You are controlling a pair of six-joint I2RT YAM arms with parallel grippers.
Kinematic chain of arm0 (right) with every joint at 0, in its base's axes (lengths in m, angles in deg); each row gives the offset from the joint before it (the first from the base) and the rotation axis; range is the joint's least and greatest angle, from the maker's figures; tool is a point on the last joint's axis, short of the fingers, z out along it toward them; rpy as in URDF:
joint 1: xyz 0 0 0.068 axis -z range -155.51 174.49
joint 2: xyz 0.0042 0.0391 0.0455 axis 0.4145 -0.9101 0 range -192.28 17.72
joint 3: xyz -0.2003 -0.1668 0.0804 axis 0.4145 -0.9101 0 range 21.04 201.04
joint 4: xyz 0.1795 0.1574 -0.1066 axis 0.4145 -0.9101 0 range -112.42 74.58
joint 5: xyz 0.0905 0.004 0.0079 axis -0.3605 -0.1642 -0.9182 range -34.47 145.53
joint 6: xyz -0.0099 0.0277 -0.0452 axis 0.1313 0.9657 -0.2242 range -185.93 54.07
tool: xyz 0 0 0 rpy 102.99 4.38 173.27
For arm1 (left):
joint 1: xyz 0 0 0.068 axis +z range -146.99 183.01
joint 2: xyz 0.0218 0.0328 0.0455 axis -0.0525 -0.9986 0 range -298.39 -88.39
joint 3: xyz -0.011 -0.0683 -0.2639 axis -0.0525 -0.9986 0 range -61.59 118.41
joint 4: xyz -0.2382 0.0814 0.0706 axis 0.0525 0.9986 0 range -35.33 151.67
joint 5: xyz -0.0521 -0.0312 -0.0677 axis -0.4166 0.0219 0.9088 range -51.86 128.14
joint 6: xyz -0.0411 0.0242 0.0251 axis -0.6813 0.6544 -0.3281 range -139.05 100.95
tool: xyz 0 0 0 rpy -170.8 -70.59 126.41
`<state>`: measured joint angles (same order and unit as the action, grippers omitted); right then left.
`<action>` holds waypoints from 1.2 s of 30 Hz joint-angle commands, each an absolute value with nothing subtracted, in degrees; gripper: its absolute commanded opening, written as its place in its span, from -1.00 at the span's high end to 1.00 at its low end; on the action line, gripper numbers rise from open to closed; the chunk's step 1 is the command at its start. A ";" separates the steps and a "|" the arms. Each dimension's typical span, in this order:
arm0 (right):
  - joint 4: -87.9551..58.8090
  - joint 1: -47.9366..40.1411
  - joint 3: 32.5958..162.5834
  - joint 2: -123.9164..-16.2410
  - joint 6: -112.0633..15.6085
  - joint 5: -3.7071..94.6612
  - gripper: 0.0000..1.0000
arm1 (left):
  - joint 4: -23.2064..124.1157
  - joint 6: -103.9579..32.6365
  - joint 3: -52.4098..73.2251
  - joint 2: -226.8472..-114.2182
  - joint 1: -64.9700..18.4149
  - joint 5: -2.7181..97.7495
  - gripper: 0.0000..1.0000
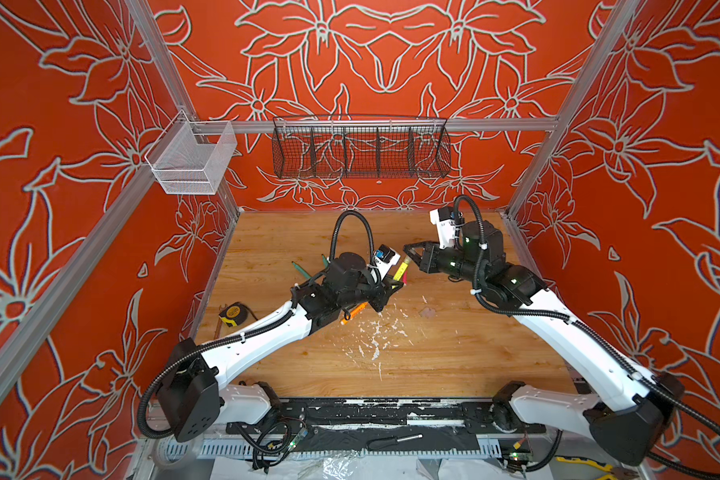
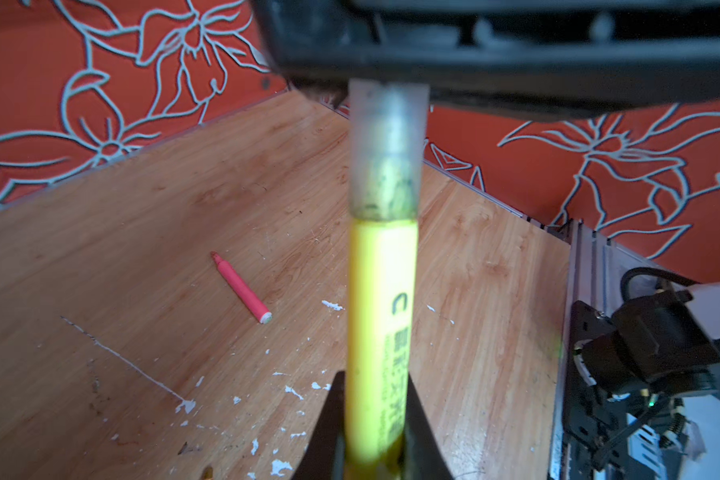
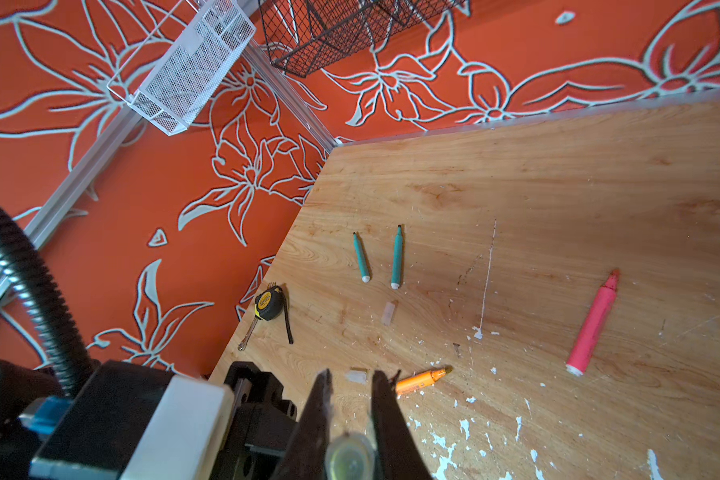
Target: Insert the pens into the pen caps
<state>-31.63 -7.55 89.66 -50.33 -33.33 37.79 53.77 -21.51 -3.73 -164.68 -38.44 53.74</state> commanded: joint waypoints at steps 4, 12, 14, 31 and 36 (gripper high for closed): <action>-40.90 -8.37 86.13 -51.27 -37.21 34.88 1.00 | 45.57 -26.88 3.01 -166.19 -35.77 54.23 1.00; -41.11 -8.67 81.77 -50.66 -38.38 34.86 1.00 | 43.62 -29.30 6.95 -168.21 -32.79 53.35 1.00; -40.83 -8.83 80.88 -51.00 -38.12 34.38 1.00 | 43.34 -29.23 8.36 -168.97 -32.20 53.44 1.00; -38.45 -10.23 74.81 -50.82 -36.54 30.92 1.00 | 35.96 -27.93 13.93 -173.17 -28.64 54.06 1.00; -38.99 -10.49 72.95 -50.48 -36.79 30.90 1.00 | 35.80 -27.69 15.52 -174.21 -27.49 54.41 1.00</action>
